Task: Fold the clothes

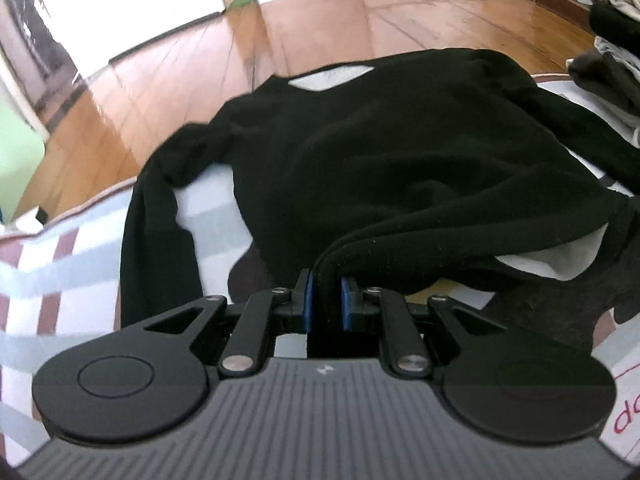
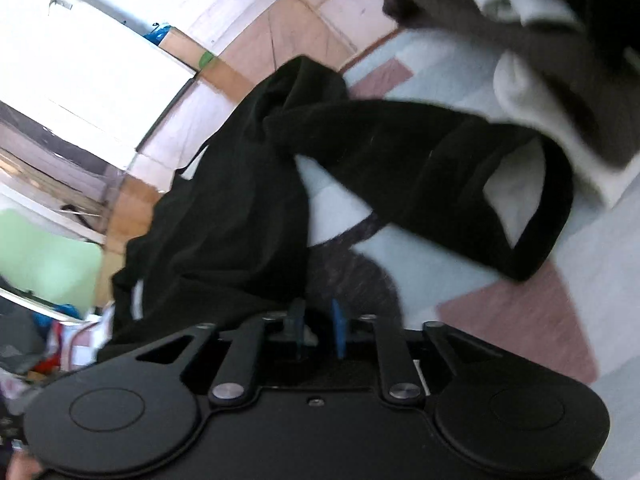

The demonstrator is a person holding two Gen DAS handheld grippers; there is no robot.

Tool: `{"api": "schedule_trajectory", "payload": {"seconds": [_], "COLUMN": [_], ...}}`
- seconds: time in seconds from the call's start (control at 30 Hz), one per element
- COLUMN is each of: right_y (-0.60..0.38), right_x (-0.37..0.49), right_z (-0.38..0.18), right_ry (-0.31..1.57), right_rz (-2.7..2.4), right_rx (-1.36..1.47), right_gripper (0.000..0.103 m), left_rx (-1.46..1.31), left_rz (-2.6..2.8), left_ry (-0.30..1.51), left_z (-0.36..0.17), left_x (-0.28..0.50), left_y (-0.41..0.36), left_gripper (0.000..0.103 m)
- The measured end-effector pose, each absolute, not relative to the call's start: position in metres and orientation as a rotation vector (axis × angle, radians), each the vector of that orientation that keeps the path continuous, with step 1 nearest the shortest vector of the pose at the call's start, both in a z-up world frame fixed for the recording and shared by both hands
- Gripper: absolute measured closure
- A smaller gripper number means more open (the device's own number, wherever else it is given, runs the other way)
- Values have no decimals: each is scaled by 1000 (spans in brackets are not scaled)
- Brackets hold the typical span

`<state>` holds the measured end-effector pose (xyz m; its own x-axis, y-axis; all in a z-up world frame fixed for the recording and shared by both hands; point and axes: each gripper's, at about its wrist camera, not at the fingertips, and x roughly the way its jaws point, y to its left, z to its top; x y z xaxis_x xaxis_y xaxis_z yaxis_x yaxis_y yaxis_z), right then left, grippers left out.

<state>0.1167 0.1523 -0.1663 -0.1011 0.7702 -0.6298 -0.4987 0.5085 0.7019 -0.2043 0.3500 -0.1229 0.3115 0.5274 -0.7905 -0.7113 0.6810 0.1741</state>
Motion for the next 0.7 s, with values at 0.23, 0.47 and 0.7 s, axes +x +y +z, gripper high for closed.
{"api": "schedule_trajectory", "payload": {"seconds": [0.23,0.47,0.7], "right_y": [140,145,154], "right_x": [102,93,95], "right_z": [-177,-159,-172], "right_ry": [1379,1204,1254], "right_rz": [1141,1077,1068], "right_rx": [434,135,159], "right_gripper": [64,64,57], "left_rx": [-238,-237,-251], "left_rz": [834,837,842], "left_ry": [975,988,989], "left_z": [-131,-136,-139], "left_x": [-206,-207,-211], "left_y": [348,352,354], "left_gripper": [87,84,84]}}
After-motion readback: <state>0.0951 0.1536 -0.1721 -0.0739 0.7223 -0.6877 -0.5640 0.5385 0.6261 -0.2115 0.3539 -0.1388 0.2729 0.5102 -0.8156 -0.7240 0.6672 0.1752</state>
